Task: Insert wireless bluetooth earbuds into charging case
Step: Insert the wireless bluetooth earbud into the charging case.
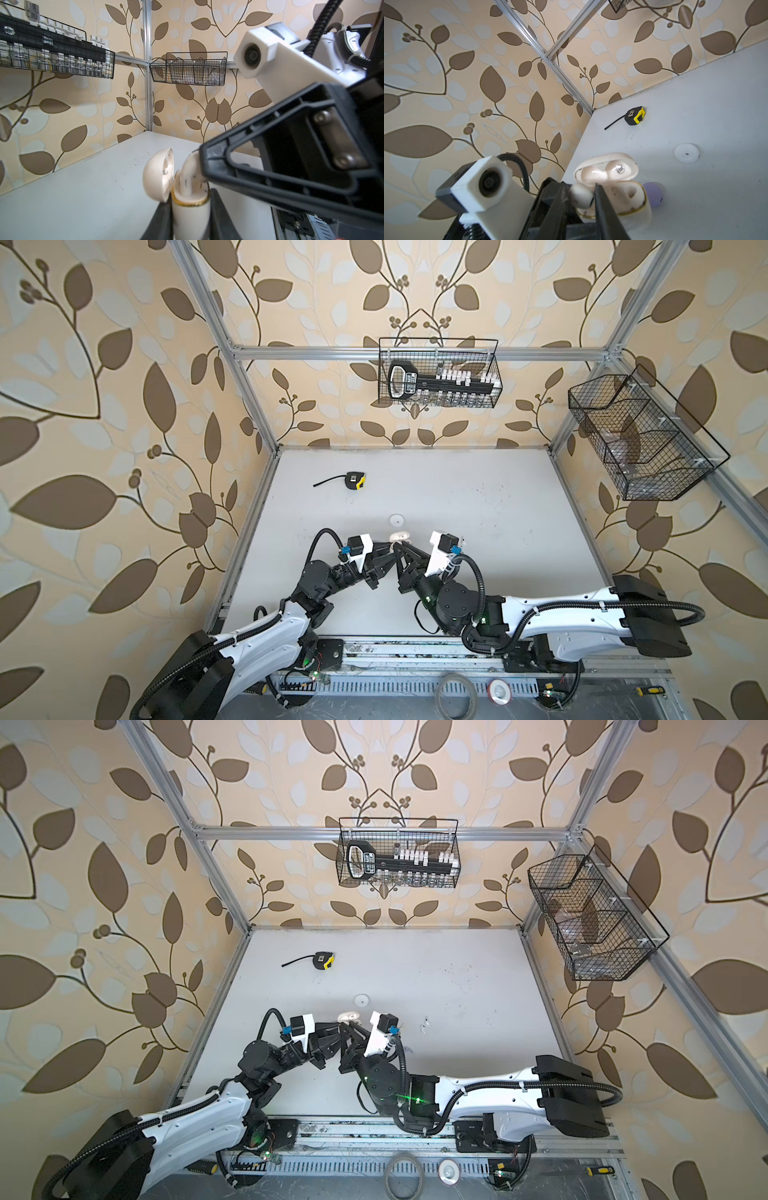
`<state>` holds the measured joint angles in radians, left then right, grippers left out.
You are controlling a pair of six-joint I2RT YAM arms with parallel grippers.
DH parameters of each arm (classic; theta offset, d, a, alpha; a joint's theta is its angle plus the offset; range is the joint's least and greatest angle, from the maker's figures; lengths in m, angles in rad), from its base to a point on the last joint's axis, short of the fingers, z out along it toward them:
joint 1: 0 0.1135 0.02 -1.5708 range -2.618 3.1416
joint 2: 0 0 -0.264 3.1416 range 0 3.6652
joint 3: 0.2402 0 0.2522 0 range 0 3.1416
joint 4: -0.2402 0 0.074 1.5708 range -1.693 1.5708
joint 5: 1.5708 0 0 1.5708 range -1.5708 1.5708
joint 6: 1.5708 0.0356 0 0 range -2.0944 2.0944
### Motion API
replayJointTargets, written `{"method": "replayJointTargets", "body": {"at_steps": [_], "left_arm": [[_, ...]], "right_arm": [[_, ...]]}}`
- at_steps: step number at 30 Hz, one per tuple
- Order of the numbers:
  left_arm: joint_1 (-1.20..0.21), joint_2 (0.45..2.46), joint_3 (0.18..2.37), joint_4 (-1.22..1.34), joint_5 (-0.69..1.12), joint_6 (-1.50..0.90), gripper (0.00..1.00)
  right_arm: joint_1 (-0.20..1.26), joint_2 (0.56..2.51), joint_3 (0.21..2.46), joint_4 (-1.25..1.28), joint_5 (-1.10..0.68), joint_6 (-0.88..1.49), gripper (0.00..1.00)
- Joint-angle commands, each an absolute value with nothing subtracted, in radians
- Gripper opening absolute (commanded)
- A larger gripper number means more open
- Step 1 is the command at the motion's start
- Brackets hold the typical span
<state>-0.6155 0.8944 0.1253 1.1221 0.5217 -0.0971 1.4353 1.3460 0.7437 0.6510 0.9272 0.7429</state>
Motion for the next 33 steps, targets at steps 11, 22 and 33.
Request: {"method": "replayJointTargets", "body": {"at_steps": [11,22,33], "left_arm": [[-0.618,0.873,0.143,1.204,0.521,-0.098,0.00],[-0.618,0.879,0.142,1.210,0.526,-0.098,0.00],[-0.617,0.884,0.144,1.213,0.531,-0.095,0.00]], "right_arm": [[1.443,1.343,0.743,0.605,0.926,0.728,0.37],[1.442,1.258,0.759,0.521,0.919,0.669,0.51],[1.408,1.246,0.878,0.342,0.827,0.603,0.27]]}}
